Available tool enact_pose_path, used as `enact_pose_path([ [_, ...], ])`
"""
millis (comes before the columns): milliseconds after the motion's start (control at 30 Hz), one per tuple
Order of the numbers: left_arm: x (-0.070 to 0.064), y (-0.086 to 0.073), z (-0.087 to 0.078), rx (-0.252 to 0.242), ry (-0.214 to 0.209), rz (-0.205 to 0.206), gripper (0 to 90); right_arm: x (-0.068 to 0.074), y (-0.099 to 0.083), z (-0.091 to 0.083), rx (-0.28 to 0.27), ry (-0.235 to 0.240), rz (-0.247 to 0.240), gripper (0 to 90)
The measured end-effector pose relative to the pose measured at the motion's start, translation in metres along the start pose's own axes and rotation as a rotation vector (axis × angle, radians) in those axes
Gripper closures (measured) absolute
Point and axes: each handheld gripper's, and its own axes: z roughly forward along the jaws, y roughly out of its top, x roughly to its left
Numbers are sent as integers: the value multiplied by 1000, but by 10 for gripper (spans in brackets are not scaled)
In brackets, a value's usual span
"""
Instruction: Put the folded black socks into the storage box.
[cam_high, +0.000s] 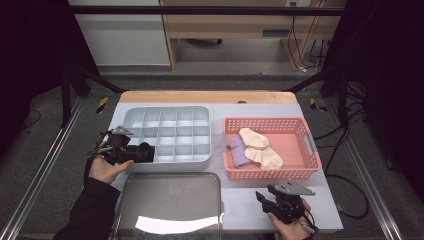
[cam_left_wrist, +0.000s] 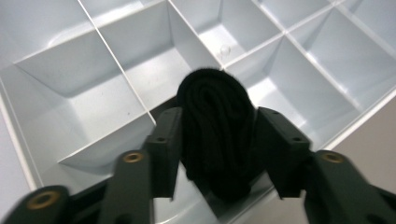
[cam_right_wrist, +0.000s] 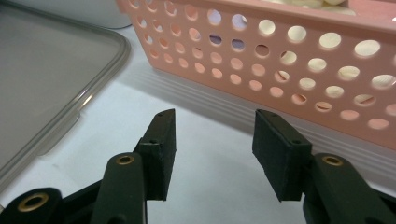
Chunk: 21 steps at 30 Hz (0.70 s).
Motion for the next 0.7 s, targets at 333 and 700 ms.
enact_pose_path([
  [333, -4, -8, 9, 0, 52, -11, 748, 0, 0, 0, 2, 6, 2, 527],
  [700, -9, -14, -11, -142, 45, -22, 586, 2, 2, -2, -20, 5, 1, 510],
])
